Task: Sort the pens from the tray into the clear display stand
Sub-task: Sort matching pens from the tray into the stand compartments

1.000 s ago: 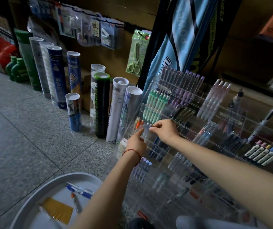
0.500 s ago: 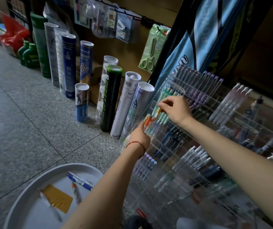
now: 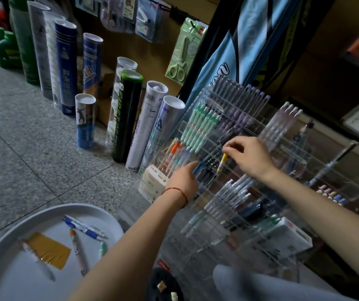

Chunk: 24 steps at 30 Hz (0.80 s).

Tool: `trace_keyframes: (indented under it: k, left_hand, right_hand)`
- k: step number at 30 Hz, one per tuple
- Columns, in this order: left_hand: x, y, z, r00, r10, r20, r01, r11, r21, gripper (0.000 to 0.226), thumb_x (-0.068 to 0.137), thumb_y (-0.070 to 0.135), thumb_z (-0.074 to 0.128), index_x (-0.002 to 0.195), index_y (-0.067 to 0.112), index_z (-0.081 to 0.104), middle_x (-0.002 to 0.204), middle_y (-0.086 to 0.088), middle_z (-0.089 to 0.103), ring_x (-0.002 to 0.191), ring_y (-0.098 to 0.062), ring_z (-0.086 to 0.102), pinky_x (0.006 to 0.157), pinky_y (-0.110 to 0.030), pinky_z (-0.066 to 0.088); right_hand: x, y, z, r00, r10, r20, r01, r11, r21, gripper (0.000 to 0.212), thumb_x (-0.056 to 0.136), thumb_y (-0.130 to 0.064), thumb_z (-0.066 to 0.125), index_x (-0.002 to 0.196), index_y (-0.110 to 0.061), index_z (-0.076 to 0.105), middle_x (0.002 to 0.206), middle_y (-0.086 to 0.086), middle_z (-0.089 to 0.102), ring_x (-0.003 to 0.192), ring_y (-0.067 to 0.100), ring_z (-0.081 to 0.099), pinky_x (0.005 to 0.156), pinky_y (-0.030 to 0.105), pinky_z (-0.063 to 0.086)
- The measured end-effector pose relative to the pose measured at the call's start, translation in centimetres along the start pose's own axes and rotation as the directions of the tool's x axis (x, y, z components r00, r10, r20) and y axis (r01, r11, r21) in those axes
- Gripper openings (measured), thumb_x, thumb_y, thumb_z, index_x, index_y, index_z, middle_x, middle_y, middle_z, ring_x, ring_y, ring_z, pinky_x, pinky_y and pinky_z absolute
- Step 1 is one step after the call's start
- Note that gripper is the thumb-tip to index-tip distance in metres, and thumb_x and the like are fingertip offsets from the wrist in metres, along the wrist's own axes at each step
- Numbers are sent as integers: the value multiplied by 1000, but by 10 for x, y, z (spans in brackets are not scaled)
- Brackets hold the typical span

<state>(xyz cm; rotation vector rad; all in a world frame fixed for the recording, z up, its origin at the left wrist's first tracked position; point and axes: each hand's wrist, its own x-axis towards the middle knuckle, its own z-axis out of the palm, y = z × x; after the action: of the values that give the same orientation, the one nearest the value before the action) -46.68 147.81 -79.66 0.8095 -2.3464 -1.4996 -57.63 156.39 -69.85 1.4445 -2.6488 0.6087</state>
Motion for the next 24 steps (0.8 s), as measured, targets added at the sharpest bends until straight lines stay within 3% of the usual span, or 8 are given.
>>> trace_keyframes:
  k: [2,5,9,14,16,20,24]
  left_hand:
    - [-2,2,8,999,30,37,-32,997,63,72,86,-8,35,146,30,21,123,-12,55,92,-26,60,76,-39,53]
    - [-2,4,19,996,25,90,-35,993,113,76,87,-5,33,147,34,9,122,-13,54,87,-27,60,73,-40,53]
    - [0,4,23,995,1,101,-12,994,107,75,89,-3,32,148,36,6,115,-15,57,67,-20,52,60,-33,45]
    - [0,2,18,994,-7,110,-3,996,87,77,89,-5,32,146,41,8,113,-14,58,54,-12,44,48,-24,38]
    - [-1,2,17,994,-6,107,-3,997,83,76,90,-4,33,145,42,8,113,-14,58,54,-12,45,48,-25,39]
    - [-1,-1,17,994,16,111,-28,994,104,77,90,-4,35,146,42,8,105,-10,58,56,-13,48,48,-25,42]
    - [-4,-3,14,997,68,47,-73,992,100,69,89,-5,34,146,32,20,109,-10,62,82,-23,62,71,-35,53]
  right_hand:
    - [-8,8,7,998,50,24,-50,999,13,11,86,-17,64,90,-9,71,80,-1,65,80,16,61,77,29,50]
    - [-17,20,17,978,198,64,-205,968,147,6,84,-14,66,79,-13,68,74,0,64,79,23,63,80,37,54]
    - [-27,26,30,957,262,124,-283,935,212,22,84,-11,67,66,-23,62,67,-5,63,76,20,61,87,46,52]
    - [-29,32,37,949,298,104,-315,919,238,16,79,-19,72,67,-26,67,69,-5,70,82,19,67,100,49,43]
    - [-30,34,40,941,317,114,-336,913,230,3,78,-17,73,76,-18,71,75,-1,70,85,20,68,91,40,51]
    - [-30,38,47,925,354,139,-375,909,181,20,76,-17,75,93,-7,71,91,7,71,91,21,66,90,37,52]
    - [-28,34,41,918,338,208,-352,936,33,31,80,-23,72,104,-5,68,103,9,69,92,18,62,86,30,50]
